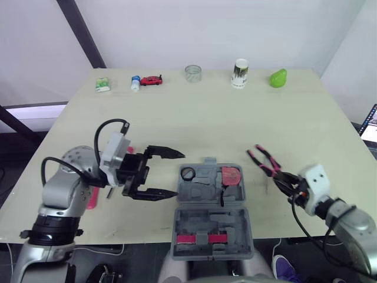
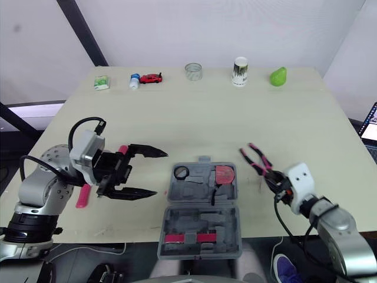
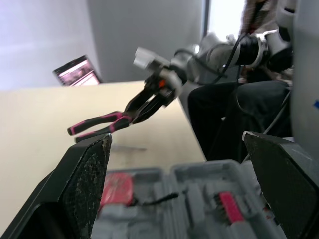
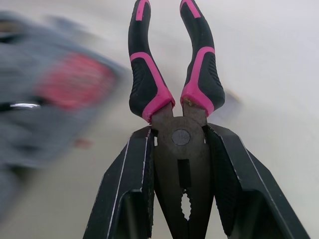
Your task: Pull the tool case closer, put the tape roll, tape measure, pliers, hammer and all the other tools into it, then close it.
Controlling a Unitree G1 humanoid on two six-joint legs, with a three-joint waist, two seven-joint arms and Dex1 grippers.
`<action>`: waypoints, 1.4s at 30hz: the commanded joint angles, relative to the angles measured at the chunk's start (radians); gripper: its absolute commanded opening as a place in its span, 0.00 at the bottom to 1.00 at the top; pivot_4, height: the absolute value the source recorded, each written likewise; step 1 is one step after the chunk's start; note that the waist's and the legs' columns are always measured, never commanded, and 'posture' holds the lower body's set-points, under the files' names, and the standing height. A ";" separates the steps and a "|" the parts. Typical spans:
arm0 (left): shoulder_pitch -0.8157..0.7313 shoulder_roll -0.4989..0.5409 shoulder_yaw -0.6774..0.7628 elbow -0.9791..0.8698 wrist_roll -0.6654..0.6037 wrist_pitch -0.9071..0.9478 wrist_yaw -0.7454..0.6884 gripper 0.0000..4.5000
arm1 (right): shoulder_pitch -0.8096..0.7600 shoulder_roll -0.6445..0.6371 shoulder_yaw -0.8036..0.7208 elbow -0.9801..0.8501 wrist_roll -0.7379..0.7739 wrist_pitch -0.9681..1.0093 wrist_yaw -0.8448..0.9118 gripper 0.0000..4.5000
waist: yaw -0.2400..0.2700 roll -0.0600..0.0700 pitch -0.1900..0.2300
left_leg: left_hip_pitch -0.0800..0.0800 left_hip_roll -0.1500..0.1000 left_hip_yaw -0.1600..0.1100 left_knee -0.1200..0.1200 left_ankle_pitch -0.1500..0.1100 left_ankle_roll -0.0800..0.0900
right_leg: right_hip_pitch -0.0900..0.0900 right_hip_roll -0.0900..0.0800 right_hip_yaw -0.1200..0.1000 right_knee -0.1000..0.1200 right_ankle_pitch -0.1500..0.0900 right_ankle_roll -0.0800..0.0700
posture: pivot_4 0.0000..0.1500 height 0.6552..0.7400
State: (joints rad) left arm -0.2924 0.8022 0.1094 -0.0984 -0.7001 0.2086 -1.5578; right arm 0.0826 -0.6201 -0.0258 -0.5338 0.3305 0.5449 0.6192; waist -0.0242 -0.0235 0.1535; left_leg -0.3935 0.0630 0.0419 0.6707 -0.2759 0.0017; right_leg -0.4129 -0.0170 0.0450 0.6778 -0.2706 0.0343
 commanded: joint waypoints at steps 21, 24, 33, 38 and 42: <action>0.326 0.173 0.201 0.109 -0.010 -0.206 -0.057 1.00 | -0.634 -0.051 0.636 0.092 -0.147 0.318 0.244 0.22 | 0.011 -0.002 0.002 | -0.004 0.001 -0.001 0.002 0.000 0.000 | -0.003 -0.002 -0.003 0.000 0.000 0.000 | 1.00 1.00; 0.320 0.184 0.192 0.123 -0.014 -0.213 -0.057 1.00 | -0.668 -0.017 0.662 0.126 -0.175 0.329 0.237 0.22 | 0.011 -0.002 0.002 | -0.004 0.001 0.000 0.002 0.000 0.000 | -0.003 -0.001 -0.003 0.001 0.000 0.000 | 1.00 1.00; 0.266 0.205 0.154 0.170 -0.009 -0.234 -0.057 1.00 | -0.719 0.050 0.728 0.189 -0.245 0.307 0.250 0.22 | 0.010 -0.002 0.002 | -0.005 0.001 0.000 0.002 0.000 0.000 | -0.004 -0.001 -0.002 0.001 0.000 -0.001 | 1.00 1.00; 0.247 0.201 0.142 0.173 -0.005 -0.234 -0.057 1.00 | -0.726 0.062 0.744 0.231 -0.291 0.267 0.257 0.22 | 0.006 -0.002 0.002 | -0.005 0.001 0.000 0.002 0.000 0.000 | -0.005 -0.001 -0.002 0.002 0.000 -0.001 | 1.00 1.00; 0.238 0.198 0.133 0.169 -0.006 -0.234 -0.057 1.00 | -0.716 0.057 0.738 0.238 -0.302 0.254 0.273 0.22 | 0.006 -0.002 0.002 | -0.005 0.001 0.000 0.002 0.000 0.000 | -0.005 -0.001 -0.002 0.002 0.000 -0.001 | 1.00 1.00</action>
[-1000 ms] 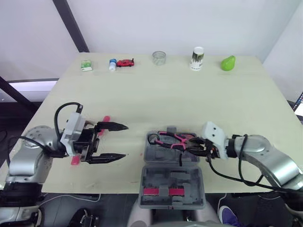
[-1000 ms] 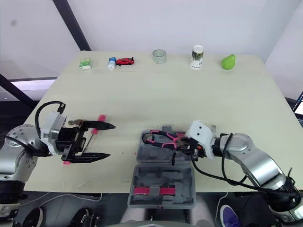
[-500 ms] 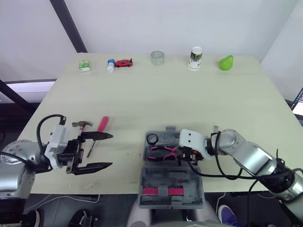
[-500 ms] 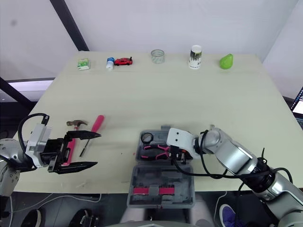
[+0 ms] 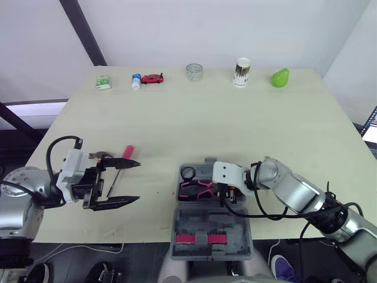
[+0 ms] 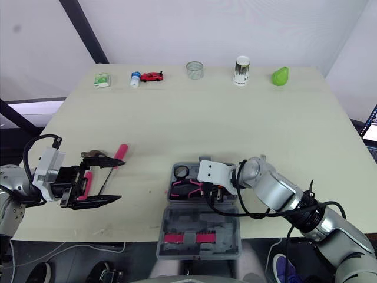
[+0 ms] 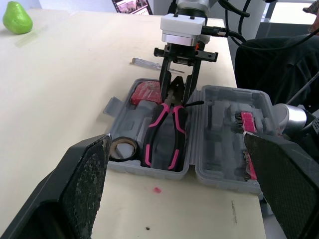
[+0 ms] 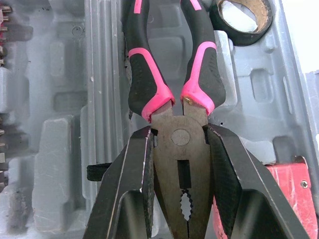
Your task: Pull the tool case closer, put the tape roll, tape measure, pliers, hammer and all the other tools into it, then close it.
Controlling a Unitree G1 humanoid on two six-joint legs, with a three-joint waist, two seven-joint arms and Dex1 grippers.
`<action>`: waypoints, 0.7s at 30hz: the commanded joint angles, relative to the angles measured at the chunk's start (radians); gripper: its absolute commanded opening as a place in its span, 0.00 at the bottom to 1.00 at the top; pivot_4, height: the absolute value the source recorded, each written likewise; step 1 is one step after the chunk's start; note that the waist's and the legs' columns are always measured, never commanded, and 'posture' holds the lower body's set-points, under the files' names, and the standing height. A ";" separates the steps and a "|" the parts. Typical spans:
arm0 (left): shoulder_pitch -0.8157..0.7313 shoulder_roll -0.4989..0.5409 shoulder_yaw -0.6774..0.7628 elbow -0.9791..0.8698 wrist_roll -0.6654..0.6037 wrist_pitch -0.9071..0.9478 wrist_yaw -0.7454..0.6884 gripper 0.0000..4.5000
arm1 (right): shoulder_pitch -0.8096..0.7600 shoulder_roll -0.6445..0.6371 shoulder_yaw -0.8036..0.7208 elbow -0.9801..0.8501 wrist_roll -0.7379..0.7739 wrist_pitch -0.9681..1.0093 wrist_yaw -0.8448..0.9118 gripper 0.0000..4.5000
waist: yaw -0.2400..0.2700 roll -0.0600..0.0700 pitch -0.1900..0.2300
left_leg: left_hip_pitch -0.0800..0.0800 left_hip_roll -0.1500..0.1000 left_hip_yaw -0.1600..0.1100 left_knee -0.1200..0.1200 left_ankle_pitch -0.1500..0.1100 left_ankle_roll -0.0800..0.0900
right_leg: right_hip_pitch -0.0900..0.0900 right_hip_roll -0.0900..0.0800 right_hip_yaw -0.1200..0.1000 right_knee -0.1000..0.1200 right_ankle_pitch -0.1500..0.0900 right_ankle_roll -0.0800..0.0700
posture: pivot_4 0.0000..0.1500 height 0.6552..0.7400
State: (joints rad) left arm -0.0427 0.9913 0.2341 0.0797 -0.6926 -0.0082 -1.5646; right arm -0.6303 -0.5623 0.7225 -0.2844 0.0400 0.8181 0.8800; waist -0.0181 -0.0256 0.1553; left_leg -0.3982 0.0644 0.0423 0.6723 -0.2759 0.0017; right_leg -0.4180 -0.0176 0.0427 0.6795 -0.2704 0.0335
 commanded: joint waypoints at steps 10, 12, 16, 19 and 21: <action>-0.021 -0.019 -0.002 -0.050 -0.024 0.011 -0.050 1.00 | 0.029 -0.016 -0.098 -0.037 0.021 -0.022 0.028 0.83 | 0.004 0.000 0.000 | 0.000 0.000 0.001 0.000 0.000 0.000 | 0.000 0.000 0.000 0.000 0.000 0.000 | 1.00 1.00; -0.026 -0.025 -0.002 -0.054 -0.022 0.015 -0.050 1.00 | 0.053 -0.011 -0.135 -0.038 0.043 -0.043 0.027 0.83 | 0.004 0.000 0.000 | 0.000 0.000 0.001 0.000 0.000 0.000 | 0.000 0.000 0.000 0.000 0.000 0.000 | 1.00 1.00; -0.038 -0.039 -0.003 -0.068 -0.020 0.027 -0.046 1.00 | 0.122 0.059 -0.232 -0.013 0.106 -0.197 0.009 0.83 | 0.004 0.000 0.000 | 0.000 0.000 0.001 0.000 0.000 0.000 | 0.000 0.000 0.000 0.000 0.000 0.000 | 1.00 1.00; -0.043 -0.047 -0.003 -0.072 -0.017 0.033 -0.045 1.00 | 0.151 0.091 -0.254 0.025 0.108 -0.292 0.006 0.71 | 0.000 0.000 0.000 | 0.000 0.000 0.001 0.000 0.000 0.000 | 0.000 0.000 0.001 0.000 0.000 0.000 | 1.00 1.00; -0.045 -0.053 -0.004 -0.076 -0.015 0.034 -0.044 1.00 | 0.166 0.106 -0.247 0.068 0.087 -0.354 0.001 0.58 | 0.002 0.000 0.000 | 0.000 0.000 0.001 0.000 0.000 0.000 | 0.000 0.000 0.001 0.000 0.000 0.000 | 1.00 1.00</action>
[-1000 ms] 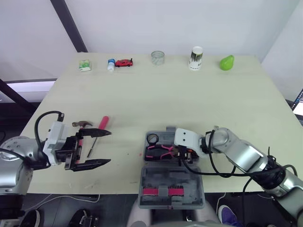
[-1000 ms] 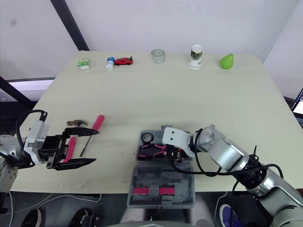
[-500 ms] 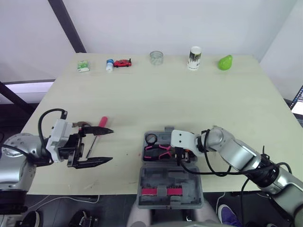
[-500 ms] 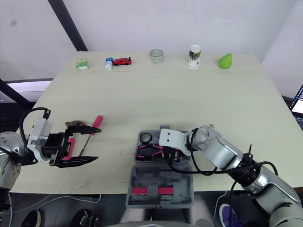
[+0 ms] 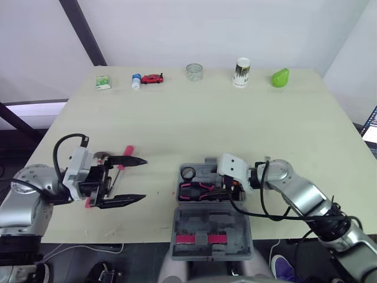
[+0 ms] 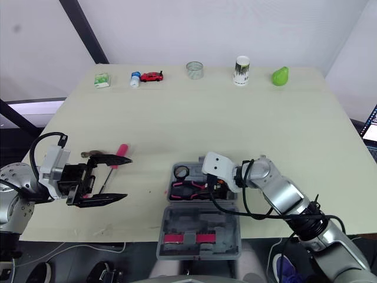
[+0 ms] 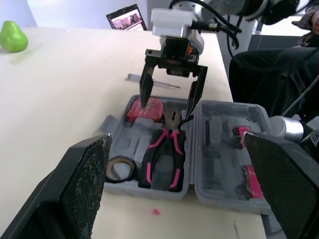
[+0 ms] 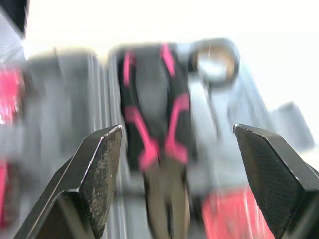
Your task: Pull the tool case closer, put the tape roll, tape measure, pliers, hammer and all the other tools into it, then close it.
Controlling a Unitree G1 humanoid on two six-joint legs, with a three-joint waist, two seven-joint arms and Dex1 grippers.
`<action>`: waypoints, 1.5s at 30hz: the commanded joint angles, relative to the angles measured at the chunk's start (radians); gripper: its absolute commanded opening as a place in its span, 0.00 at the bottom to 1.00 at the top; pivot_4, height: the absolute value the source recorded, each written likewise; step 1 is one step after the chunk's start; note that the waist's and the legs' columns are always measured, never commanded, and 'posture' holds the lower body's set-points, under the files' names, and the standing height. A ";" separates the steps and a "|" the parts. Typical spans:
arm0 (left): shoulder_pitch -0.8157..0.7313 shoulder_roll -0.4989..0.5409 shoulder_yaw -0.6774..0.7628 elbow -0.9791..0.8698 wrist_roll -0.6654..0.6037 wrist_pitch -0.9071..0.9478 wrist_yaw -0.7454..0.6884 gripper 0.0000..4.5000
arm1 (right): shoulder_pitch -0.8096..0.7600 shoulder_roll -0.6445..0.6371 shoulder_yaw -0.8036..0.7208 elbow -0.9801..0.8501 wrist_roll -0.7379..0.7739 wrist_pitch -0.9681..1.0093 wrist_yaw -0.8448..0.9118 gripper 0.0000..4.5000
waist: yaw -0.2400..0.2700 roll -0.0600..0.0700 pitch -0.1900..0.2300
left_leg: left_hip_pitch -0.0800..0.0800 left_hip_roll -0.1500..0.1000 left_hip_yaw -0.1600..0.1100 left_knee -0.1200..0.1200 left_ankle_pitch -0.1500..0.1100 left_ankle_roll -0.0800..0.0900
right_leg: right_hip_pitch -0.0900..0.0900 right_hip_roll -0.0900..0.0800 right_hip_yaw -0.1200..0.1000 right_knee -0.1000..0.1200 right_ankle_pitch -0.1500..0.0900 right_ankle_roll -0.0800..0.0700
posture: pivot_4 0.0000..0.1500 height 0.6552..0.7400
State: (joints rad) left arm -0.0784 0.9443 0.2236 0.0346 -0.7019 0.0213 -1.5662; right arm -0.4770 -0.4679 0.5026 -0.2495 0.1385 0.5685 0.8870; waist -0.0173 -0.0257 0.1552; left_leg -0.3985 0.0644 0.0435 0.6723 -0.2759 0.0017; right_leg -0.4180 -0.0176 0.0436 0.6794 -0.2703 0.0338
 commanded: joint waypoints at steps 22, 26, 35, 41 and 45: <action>0.018 -0.014 0.026 -0.066 0.001 0.029 -0.032 1.00 | 0.076 0.116 0.088 0.587 -0.201 -0.377 0.041 0.02 | -0.006 -0.003 -0.003 | 0.011 0.001 0.002 -0.001 0.000 0.000 | 0.009 0.001 0.001 0.000 0.000 0.000 | 1.00 1.00; 0.021 -0.020 0.025 -0.076 0.005 0.030 -0.021 1.00 | 0.081 0.121 0.127 0.657 -0.256 -0.407 0.048 0.02 | -0.012 -0.004 -0.012 | 0.018 0.001 0.003 -0.003 0.000 0.000 | 0.014 0.001 0.003 0.000 0.000 -0.001 | 1.00 1.00; 0.033 -0.033 0.026 -0.081 0.014 0.027 -0.013 1.00 | 0.081 0.123 0.183 0.765 -0.369 -0.436 0.042 0.02 | -0.017 -0.003 -0.033 | 0.038 0.001 0.005 -0.006 0.000 0.000 | 0.031 0.000 0.003 -0.002 -0.004 -0.005 | 1.00 1.00; 0.031 -0.046 0.020 -0.075 0.019 0.024 -0.010 1.00 | 0.078 0.137 0.124 0.724 -0.344 -0.461 0.023 0.02 | -0.018 -0.001 -0.038 | 0.043 0.003 0.005 -0.007 0.000 0.000 | 0.034 0.001 0.003 -0.002 -0.005 -0.007 | 1.00 1.00; 0.035 -0.061 0.026 -0.067 0.030 0.030 0.027 1.00 | 0.088 0.137 0.039 0.585 -0.281 -0.449 -0.001 0.02 | -0.017 -0.001 -0.037 | 0.043 0.004 0.005 -0.008 0.000 0.000 | 0.034 0.001 0.003 -0.002 -0.006 -0.008 | 1.00 1.00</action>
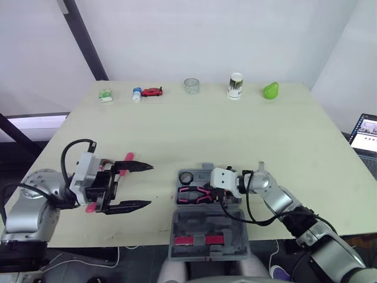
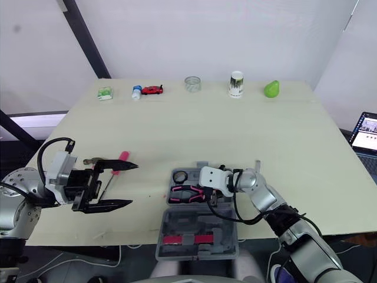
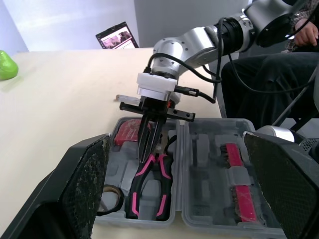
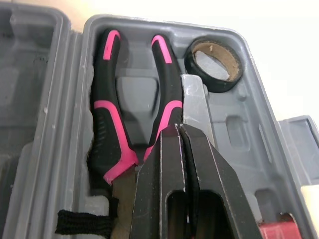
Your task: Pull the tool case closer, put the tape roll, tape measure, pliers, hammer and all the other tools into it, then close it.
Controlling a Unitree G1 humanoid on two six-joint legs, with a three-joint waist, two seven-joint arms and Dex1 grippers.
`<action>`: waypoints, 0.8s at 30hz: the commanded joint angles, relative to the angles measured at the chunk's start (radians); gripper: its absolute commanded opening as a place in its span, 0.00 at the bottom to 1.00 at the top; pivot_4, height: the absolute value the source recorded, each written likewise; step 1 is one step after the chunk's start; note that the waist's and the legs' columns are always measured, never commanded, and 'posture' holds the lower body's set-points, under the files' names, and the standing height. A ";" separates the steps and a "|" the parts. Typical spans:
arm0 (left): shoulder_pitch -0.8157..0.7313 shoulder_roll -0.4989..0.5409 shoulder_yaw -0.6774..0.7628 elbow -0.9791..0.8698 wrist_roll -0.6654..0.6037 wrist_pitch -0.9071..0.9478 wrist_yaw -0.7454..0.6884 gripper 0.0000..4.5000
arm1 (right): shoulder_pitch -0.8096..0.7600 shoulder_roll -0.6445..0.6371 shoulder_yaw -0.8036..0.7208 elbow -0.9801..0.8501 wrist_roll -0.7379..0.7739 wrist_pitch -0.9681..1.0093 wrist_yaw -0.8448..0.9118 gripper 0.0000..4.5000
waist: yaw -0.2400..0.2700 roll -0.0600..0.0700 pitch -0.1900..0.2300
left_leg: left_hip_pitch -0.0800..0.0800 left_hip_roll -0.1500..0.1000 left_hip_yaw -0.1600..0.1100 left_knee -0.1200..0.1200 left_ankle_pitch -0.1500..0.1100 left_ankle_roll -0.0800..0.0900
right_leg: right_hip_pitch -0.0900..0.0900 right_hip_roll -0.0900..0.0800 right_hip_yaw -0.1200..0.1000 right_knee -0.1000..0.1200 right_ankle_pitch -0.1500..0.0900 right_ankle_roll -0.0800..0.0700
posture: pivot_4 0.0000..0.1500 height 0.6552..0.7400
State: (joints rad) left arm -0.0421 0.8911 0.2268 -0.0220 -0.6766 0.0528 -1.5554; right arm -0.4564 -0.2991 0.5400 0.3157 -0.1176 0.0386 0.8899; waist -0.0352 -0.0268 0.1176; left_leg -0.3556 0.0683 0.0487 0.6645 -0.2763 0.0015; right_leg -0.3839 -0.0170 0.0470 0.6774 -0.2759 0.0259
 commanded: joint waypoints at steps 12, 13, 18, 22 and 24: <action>0.040 -0.049 0.062 -0.041 -0.002 0.072 0.148 1.00 | 0.202 -0.008 -0.307 -0.395 0.239 0.111 -0.094 0.02 | 0.015 0.004 0.016 | -0.037 0.001 -0.001 0.003 0.000 0.000 | -0.033 0.002 -0.001 0.001 0.003 0.004 | 1.00 1.00; 0.047 -0.055 0.070 -0.042 -0.004 0.074 0.159 1.00 | 0.220 -0.012 -0.334 -0.424 0.263 0.114 -0.098 0.02 | 0.016 0.005 0.017 | -0.038 0.001 -0.002 0.003 0.000 0.000 | -0.034 0.002 -0.001 0.001 0.003 0.004 | 1.00 1.00; 0.114 -0.103 0.157 -0.045 -0.026 0.081 0.244 1.00 | 0.342 -0.060 -0.517 -0.536 0.393 0.142 -0.127 0.02 | 0.020 0.005 0.021 | -0.041 0.001 -0.002 0.003 0.000 0.000 | -0.035 0.002 -0.002 0.000 0.003 0.004 | 1.00 1.00; 0.219 -0.156 0.263 -0.031 -0.023 0.064 0.315 1.00 | 0.508 -0.123 -0.690 -0.564 0.482 0.076 -0.097 0.02 | 0.023 0.003 0.023 | -0.042 0.000 -0.001 0.003 0.000 0.000 | -0.035 0.000 -0.002 -0.001 0.003 0.004 | 1.00 1.00; 0.268 -0.179 0.310 -0.013 -0.016 0.050 0.337 1.00 | 0.581 -0.143 -0.758 -0.560 0.514 0.055 -0.088 0.02 | 0.022 0.003 0.024 | -0.041 0.000 -0.001 0.003 0.000 0.000 | -0.035 0.000 -0.002 -0.001 0.003 0.004 | 1.00 1.00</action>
State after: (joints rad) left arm 0.2184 0.7138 0.4888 -0.0315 -0.6828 0.1212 -1.2335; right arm 0.1183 -0.4340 -0.1761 -0.2130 0.3598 0.1278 0.7897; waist -0.0128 -0.0241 0.1414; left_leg -0.3955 0.0688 0.0472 0.6676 -0.2767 0.0018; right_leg -0.4176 -0.0162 0.0449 0.6767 -0.2730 0.0301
